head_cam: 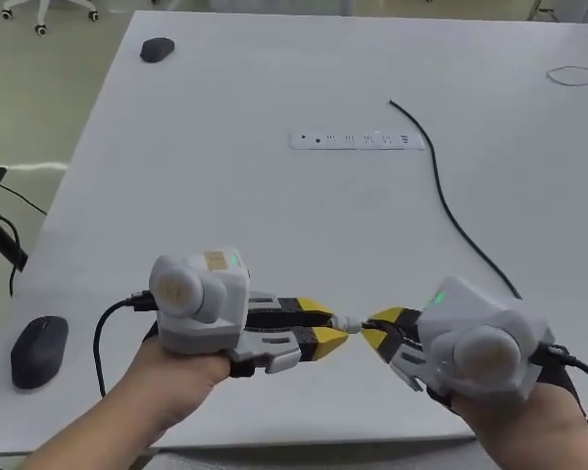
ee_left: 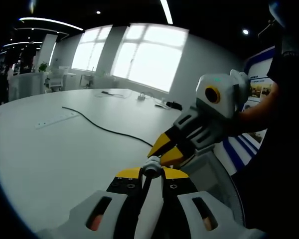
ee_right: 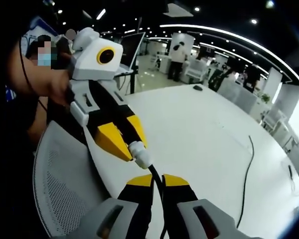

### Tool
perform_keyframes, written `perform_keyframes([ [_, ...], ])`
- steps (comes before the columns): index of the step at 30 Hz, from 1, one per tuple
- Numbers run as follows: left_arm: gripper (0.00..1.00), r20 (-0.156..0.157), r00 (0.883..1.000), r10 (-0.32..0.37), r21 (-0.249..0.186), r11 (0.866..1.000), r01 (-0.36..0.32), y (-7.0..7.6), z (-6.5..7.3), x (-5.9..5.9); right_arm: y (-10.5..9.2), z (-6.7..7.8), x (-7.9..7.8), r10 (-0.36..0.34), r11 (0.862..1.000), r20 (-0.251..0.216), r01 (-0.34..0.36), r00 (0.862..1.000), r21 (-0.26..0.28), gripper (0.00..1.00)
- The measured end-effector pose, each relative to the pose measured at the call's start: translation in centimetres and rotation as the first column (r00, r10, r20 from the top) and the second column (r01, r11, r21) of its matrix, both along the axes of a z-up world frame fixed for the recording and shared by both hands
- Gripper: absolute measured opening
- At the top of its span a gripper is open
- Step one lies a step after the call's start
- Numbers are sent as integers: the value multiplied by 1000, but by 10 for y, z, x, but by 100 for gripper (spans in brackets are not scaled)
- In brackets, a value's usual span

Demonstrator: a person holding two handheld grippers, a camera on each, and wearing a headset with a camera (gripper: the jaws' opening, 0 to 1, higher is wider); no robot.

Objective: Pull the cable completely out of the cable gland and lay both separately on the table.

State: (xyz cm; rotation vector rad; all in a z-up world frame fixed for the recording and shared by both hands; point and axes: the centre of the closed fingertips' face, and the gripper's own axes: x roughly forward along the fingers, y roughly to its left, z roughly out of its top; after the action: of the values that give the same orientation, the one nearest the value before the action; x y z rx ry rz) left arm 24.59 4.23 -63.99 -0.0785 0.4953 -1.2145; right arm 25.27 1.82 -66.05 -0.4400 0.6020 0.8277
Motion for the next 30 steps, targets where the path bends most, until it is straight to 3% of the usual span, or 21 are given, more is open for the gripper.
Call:
perform_keyframes([
  [3, 15, -2, 1000, 5, -3, 1000, -5, 0, 1, 0, -5, -2, 1, -48, 998, -35, 50, 998, 49, 1],
  [10, 15, 0, 1000, 11, -7, 1000, -11, 1, 2, 2, -25, -13, 5, -118, 991, -76, 122, 990, 60, 0],
  [19, 15, 0, 1000, 10, -12, 1000, -10, 3, 3, 1, -53, -32, 10, -218, 970, -125, 229, 968, 82, 0],
  [22, 15, 0, 1000, 8, -14, 1000, -8, 2, 3, 0, -62, -42, 10, -271, 951, -174, 291, 947, 105, 0],
  [26, 15, 2, 1000, 8, -20, 1000, -8, 1, 5, 0, -76, -57, 8, -362, 901, -269, 409, 893, 146, 0],
  [27, 15, 3, 1000, 8, -20, 1000, -8, 1, 5, 0, -80, -61, 8, -373, 897, -277, 421, 886, 138, 0],
  [30, 15, 0, 1000, 6, -16, 1000, -6, 1, 4, -1, -82, -65, 8, -378, 897, -280, 424, 883, 128, 0],
])
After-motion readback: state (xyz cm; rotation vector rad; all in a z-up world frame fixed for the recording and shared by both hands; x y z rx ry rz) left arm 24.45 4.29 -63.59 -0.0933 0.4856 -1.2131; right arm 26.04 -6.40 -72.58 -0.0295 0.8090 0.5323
